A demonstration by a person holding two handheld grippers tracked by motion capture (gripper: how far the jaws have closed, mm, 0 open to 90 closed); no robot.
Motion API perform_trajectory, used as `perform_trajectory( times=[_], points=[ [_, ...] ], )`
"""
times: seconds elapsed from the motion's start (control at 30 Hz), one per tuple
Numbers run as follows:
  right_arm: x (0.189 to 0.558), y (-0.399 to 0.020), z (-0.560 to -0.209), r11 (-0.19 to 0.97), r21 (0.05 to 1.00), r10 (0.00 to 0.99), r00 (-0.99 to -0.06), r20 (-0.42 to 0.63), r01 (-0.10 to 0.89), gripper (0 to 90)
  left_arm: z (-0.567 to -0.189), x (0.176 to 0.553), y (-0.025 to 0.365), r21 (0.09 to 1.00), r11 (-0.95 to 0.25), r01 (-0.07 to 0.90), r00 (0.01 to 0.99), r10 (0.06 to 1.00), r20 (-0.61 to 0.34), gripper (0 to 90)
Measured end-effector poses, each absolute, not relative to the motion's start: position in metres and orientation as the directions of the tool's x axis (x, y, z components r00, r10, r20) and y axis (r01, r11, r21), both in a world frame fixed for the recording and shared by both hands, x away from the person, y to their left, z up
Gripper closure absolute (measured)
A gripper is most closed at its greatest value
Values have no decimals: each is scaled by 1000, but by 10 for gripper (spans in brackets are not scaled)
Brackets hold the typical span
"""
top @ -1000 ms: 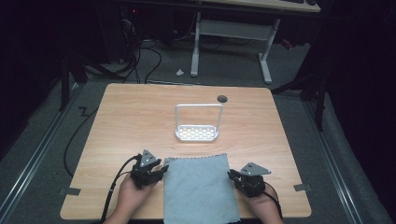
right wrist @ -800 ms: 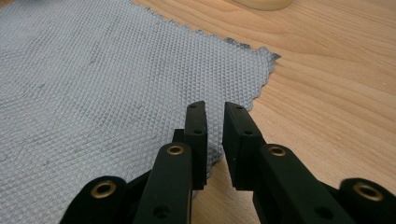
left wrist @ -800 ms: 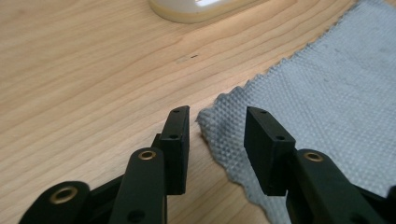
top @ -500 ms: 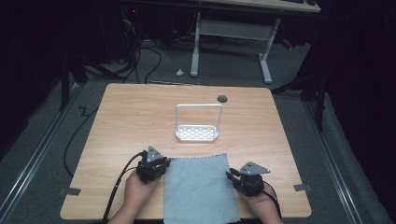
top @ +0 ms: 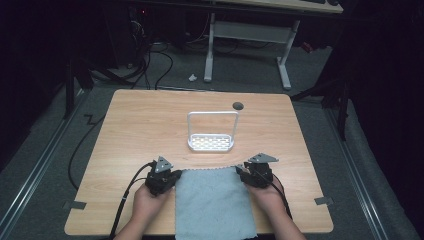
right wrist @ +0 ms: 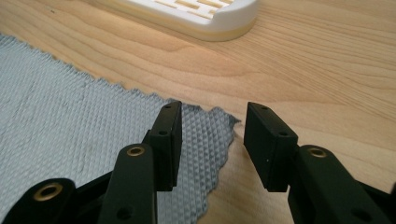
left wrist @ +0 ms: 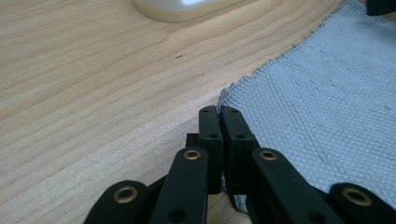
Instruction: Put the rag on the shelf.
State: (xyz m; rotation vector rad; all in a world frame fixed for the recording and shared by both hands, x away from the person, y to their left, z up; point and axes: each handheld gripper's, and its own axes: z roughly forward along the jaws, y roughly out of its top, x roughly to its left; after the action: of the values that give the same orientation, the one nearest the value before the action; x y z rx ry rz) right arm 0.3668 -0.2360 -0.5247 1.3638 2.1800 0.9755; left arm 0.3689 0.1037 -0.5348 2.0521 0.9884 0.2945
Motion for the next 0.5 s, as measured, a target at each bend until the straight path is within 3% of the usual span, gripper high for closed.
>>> perform_trajectory(
  times=[0.17, 0.5],
  points=[
    [373, -232, -528, 297, 721, 894, -448, 21, 626, 600, -535, 368, 103, 761, -360, 540, 664, 738, -123, 871],
    [366, -226, -529, 340, 729, 872, -489, -8, 594, 886, -535, 369, 105, 759, -350, 549, 662, 736, -140, 868]
  ],
)
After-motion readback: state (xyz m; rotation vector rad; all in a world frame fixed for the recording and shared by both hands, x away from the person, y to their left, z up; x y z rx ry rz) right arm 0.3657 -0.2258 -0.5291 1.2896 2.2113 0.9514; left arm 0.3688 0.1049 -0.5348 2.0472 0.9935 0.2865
